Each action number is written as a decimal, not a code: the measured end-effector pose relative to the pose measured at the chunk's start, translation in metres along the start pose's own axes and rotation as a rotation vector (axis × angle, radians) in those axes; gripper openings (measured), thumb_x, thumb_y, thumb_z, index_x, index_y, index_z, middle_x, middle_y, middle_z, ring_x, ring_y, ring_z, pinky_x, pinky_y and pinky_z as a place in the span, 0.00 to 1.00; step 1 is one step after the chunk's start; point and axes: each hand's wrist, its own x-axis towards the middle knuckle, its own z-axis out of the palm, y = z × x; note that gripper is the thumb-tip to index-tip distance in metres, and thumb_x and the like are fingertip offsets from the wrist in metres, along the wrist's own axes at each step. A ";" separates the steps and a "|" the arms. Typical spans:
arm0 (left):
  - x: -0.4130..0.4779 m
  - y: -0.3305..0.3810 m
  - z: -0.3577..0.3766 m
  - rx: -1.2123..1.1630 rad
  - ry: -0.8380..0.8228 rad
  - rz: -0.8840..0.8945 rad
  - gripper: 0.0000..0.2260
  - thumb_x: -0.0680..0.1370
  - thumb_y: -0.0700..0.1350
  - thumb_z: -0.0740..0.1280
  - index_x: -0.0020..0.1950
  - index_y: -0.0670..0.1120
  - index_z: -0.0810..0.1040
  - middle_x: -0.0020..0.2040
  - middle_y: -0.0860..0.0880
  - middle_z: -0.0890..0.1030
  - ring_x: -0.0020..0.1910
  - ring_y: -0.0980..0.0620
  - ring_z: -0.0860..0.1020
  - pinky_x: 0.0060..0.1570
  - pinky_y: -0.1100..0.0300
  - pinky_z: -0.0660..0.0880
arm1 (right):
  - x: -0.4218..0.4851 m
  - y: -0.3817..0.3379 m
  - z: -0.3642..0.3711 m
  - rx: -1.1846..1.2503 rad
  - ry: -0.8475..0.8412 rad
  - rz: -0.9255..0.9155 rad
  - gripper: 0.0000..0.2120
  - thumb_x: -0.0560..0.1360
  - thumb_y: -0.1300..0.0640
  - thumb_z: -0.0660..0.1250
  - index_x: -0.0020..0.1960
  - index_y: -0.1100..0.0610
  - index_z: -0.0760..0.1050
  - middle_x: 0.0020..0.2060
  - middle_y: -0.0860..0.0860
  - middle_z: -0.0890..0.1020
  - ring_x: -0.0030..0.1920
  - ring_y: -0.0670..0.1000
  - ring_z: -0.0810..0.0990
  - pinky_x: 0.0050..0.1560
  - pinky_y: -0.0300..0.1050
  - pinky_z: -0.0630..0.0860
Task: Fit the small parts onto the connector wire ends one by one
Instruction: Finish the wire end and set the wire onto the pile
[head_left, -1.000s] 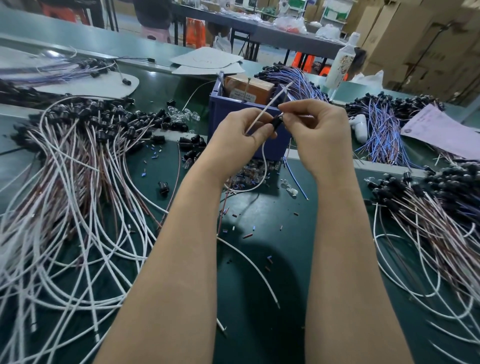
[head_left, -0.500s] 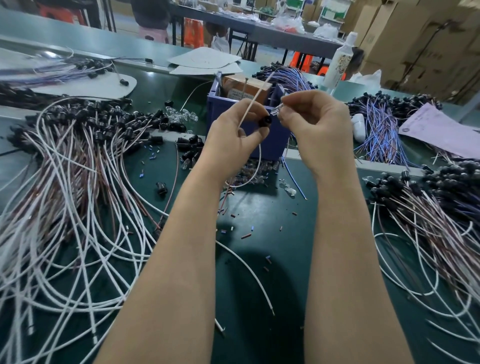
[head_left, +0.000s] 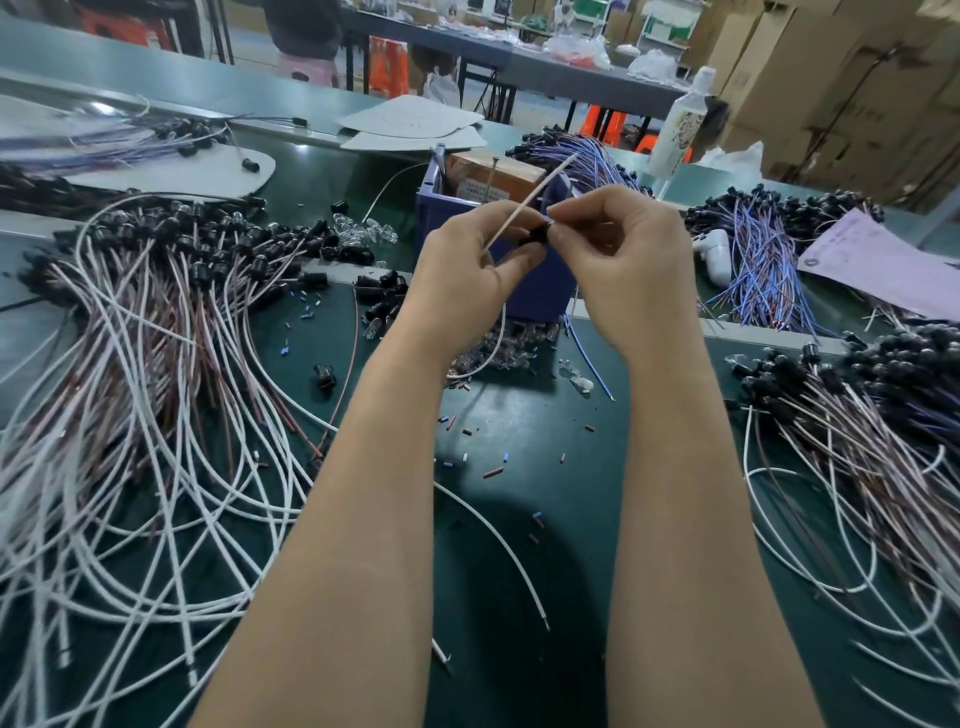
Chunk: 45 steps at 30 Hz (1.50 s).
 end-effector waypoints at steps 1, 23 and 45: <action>0.000 0.002 0.000 0.003 0.004 0.006 0.07 0.77 0.42 0.68 0.54 0.49 0.80 0.48 0.51 0.82 0.27 0.57 0.66 0.33 0.69 0.67 | 0.000 0.001 0.000 0.061 0.008 0.031 0.05 0.74 0.61 0.69 0.46 0.53 0.81 0.39 0.46 0.83 0.42 0.45 0.81 0.48 0.36 0.77; 0.002 0.004 0.002 0.200 -0.059 -0.057 0.07 0.77 0.45 0.68 0.52 0.46 0.82 0.45 0.50 0.84 0.47 0.54 0.80 0.47 0.64 0.76 | -0.004 0.022 0.017 0.591 -0.042 0.425 0.02 0.75 0.64 0.68 0.46 0.62 0.79 0.36 0.54 0.82 0.36 0.46 0.82 0.41 0.36 0.77; 0.000 0.008 -0.005 0.248 -0.070 -0.193 0.10 0.76 0.49 0.69 0.54 0.45 0.80 0.45 0.51 0.82 0.46 0.54 0.79 0.48 0.62 0.74 | -0.005 0.030 0.023 0.588 -0.019 0.514 0.05 0.76 0.62 0.67 0.41 0.57 0.77 0.32 0.51 0.80 0.30 0.43 0.77 0.34 0.35 0.75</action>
